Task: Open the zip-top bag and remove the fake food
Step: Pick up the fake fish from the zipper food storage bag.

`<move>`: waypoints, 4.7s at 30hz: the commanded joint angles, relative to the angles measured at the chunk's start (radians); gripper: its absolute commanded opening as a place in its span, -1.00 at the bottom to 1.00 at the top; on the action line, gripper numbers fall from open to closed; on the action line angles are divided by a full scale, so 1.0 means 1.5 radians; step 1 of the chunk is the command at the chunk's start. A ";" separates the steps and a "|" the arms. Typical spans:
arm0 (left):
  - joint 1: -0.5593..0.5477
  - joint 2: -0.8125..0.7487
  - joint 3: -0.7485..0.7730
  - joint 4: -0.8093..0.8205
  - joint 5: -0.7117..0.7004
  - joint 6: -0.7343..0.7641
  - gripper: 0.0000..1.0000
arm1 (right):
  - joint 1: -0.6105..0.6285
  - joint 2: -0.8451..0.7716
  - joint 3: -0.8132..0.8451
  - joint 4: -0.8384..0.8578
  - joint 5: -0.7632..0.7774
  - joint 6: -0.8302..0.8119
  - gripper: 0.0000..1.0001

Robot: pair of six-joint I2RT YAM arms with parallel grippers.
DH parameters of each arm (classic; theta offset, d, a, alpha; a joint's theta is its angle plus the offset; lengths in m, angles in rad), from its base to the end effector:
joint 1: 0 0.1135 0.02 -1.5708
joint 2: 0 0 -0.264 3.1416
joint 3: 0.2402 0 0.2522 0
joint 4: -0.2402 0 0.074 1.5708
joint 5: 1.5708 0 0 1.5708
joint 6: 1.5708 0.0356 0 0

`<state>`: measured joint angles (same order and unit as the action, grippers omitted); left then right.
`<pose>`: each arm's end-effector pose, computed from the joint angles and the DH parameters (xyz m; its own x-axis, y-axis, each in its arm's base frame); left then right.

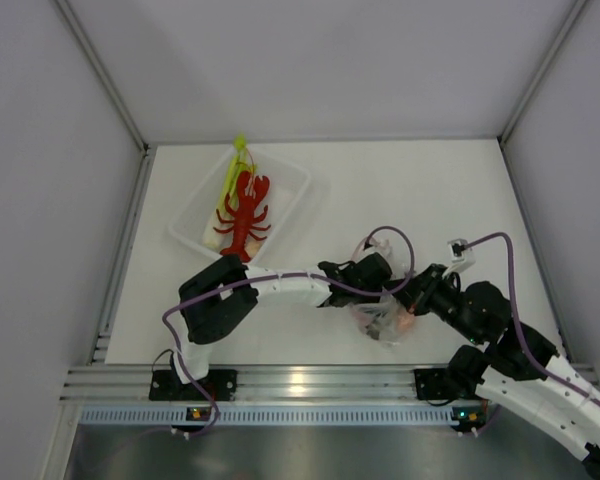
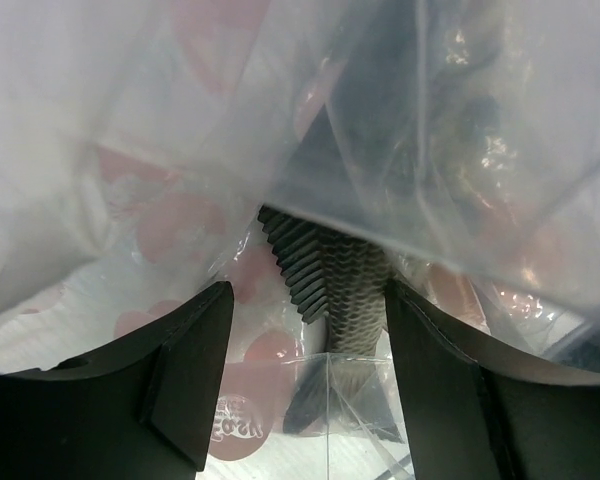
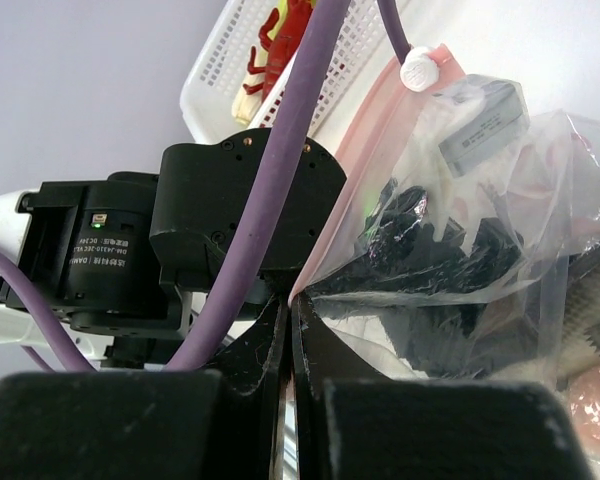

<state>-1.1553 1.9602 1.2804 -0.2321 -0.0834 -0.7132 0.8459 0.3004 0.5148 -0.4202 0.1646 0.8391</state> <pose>0.1704 -0.3789 0.1638 -0.8244 0.2534 -0.5061 0.4652 0.8128 -0.3508 0.0715 0.0719 0.2801 -0.5608 0.4738 -0.6789 -0.3215 0.6311 0.7060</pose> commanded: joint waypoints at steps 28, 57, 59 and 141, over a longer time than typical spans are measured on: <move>-0.134 0.109 0.121 -0.045 -0.049 0.008 0.04 | -0.005 0.011 0.013 0.067 0.034 -0.008 -1.00; -0.105 0.025 0.028 -0.187 -0.141 -0.023 0.30 | -0.006 0.114 0.019 0.166 0.009 -0.002 -1.00; -0.111 0.050 0.040 -0.183 -0.132 -0.022 0.31 | -0.006 0.117 0.019 0.166 0.005 -0.002 -1.00; -0.082 -0.428 -0.157 -0.079 -0.385 0.047 -1.00 | -0.006 0.421 0.203 0.113 0.011 -0.284 -1.00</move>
<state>-1.2804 1.3556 1.0229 -0.4046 -0.5476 -0.6533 0.8421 0.9413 0.8249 -0.3481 0.2287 0.4129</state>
